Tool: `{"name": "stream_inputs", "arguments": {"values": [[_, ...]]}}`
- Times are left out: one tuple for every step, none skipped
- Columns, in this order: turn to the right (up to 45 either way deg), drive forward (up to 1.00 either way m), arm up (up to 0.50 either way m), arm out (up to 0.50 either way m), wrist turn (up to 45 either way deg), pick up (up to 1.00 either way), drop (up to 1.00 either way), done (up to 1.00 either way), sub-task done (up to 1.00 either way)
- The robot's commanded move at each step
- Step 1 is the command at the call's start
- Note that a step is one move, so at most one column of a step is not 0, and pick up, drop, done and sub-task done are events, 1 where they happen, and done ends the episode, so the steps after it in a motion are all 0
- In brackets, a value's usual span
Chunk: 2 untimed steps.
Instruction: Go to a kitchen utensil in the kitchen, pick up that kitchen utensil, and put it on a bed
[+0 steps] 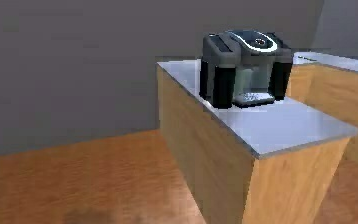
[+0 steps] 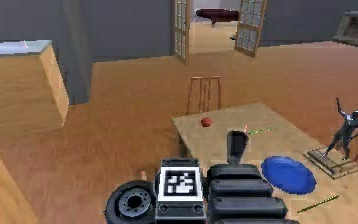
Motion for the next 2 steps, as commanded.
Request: {"name": "stream_inputs", "arguments": {"values": [[-45.0,0.0,0.0,0.0,0.0,0.0,0.0,0.0,0.0],[0.0,0.15,0.0,0.0,0.0,0.0,0.0,0.0,0.0]]}}
